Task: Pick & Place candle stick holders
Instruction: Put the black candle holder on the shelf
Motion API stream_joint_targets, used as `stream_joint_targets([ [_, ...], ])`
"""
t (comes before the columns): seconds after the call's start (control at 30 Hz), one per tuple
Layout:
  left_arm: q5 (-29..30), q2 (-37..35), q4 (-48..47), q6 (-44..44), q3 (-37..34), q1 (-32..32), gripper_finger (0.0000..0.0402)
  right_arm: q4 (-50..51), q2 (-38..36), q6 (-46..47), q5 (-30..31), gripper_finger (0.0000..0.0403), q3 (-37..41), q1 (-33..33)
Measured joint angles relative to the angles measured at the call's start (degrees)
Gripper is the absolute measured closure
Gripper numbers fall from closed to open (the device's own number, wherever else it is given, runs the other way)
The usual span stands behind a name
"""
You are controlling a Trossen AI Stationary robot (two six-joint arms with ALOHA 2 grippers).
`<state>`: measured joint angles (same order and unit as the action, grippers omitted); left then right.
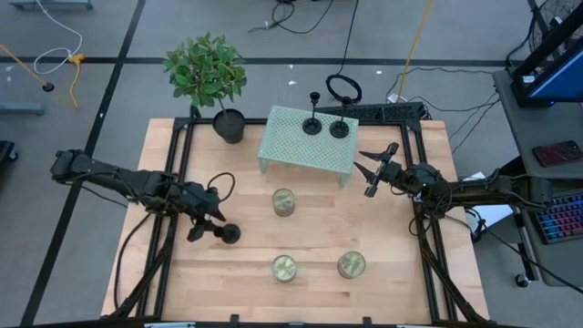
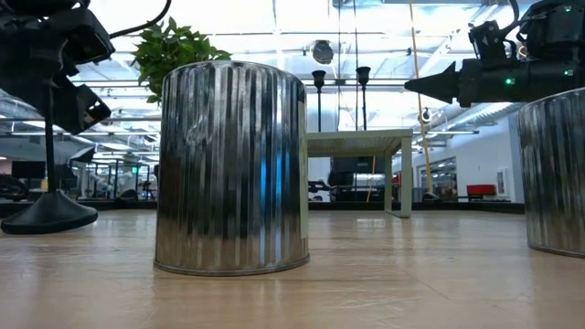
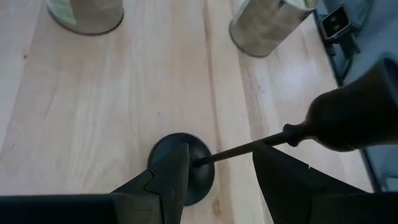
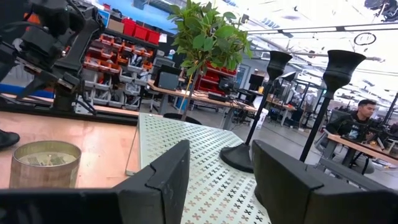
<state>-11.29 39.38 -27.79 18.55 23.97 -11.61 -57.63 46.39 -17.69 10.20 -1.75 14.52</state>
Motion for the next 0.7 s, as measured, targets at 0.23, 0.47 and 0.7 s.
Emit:
stream_joint_targets([
  [0.23,4.1,-0.02,-2.34,1.9,0.0,-0.14,0.0215,0.0,0.0,-1.05,-0.02,0.0238,-0.01,0.0],
  [0.47,1.91,0.61,-2.04,4.78,0.0,-0.8,0.0215,-0.02,0.0,-1.47,0.0,0.0238,-0.01,0.0],
  [0.7,4.05,1.91,-1.29,6.88,0.0,-3.51,0.0215,-0.3,0.02,-1.68,0.0,0.0238,-0.01,0.0],
])
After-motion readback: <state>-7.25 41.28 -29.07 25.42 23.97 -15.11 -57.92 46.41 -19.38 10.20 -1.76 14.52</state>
